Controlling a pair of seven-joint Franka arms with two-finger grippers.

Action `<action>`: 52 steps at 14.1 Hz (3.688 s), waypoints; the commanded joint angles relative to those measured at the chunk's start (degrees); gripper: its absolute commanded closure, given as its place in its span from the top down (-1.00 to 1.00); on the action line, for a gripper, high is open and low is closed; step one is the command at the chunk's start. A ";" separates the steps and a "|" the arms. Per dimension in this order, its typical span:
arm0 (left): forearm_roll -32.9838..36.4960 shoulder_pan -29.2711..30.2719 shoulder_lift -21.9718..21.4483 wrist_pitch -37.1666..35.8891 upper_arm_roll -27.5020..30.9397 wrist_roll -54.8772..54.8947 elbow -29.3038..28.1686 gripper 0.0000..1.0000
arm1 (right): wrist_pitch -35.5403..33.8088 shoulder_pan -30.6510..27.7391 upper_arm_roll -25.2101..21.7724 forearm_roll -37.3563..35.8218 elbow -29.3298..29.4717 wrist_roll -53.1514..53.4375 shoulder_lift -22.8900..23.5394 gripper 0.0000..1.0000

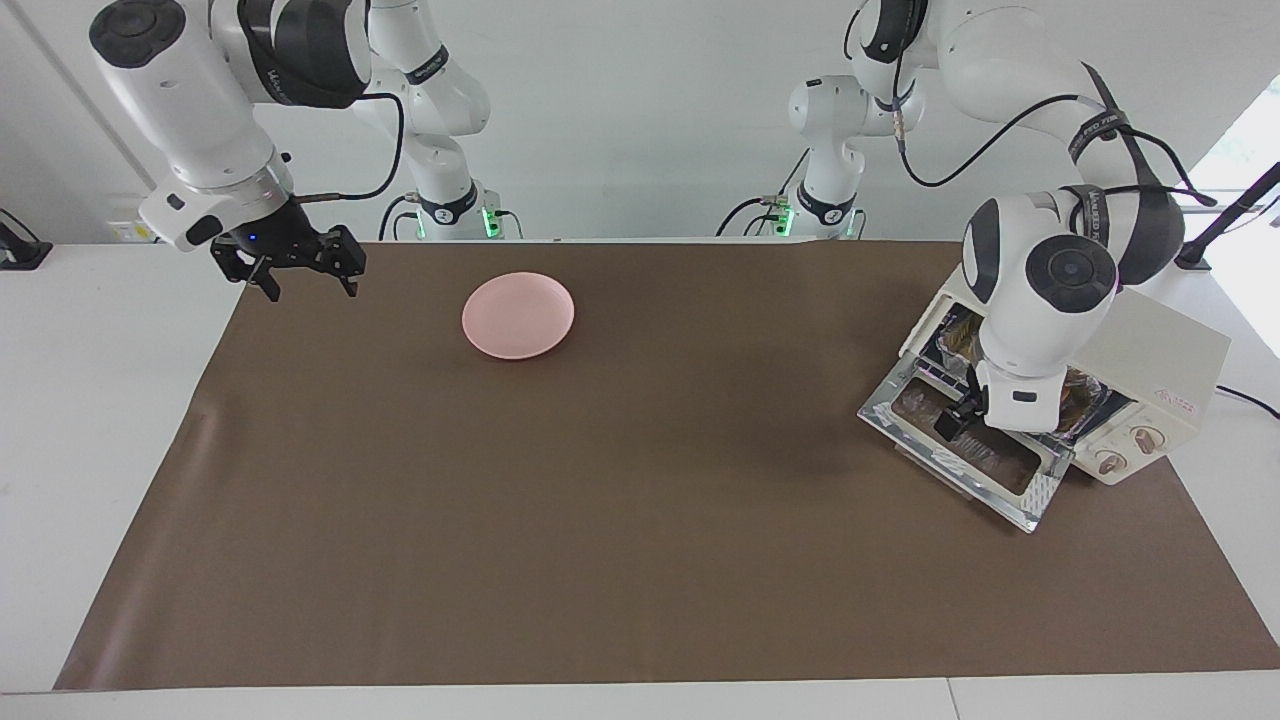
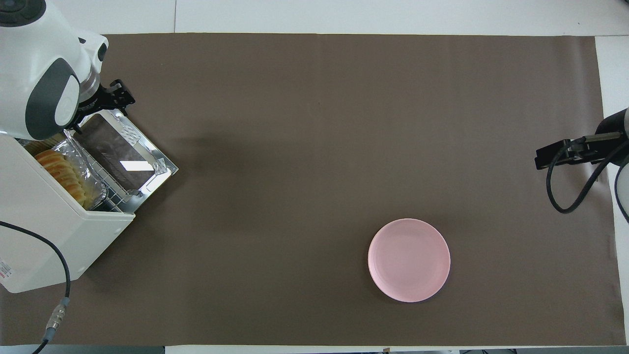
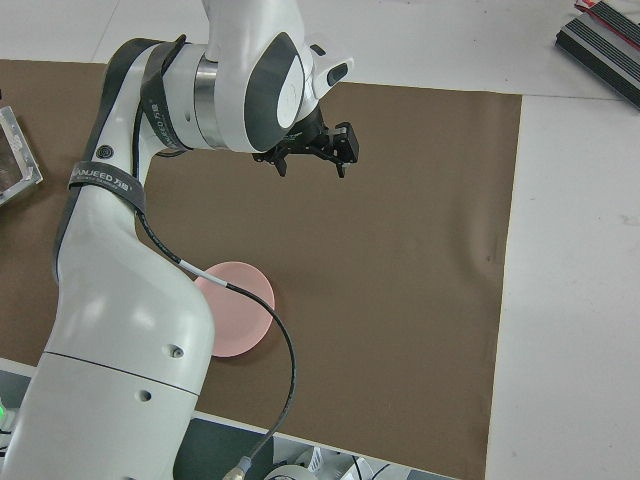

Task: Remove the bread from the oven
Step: 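Reach the left gripper into the toaster oven to the foil tray, then grasp the foil tray and pull it out with the left gripper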

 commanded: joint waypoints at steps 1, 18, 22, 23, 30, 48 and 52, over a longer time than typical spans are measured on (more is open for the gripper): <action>1.97 0.42 -2.81 3.47 0.73 -3.12 -5.96 1.00 | -0.45 -0.62 0.51 -0.65 -0.50 -1.57 -0.83 1.00; 3.38 1.21 -6.85 9.72 2.40 -4.62 -16.86 1.00 | -0.45 -0.62 0.51 -0.65 -0.50 -1.57 -0.83 1.00; 3.38 1.21 -7.64 10.15 2.40 -4.79 -19.14 1.00 | -0.45 -0.62 0.51 -0.65 -0.50 -1.48 -0.83 1.00; 3.38 1.21 -7.73 11.03 2.40 -4.88 -20.03 1.00 | -0.45 -0.62 0.51 -0.65 -0.50 -1.57 -0.83 1.00; 3.38 1.21 -7.38 15.69 2.32 -4.71 -23.19 0.99 | -0.45 -0.62 0.51 -0.65 -0.50 -1.57 -0.83 1.00; -4.44 -19.31 9.66 12.26 1.52 3.64 4.75 -1.00 | -0.45 -0.62 0.51 -0.65 -0.50 -1.57 -0.83 1.00; -5.67 -27.25 10.37 13.76 1.44 3.47 4.58 -1.00 | -0.45 -0.62 0.51 -0.65 -0.50 -1.48 -0.83 1.00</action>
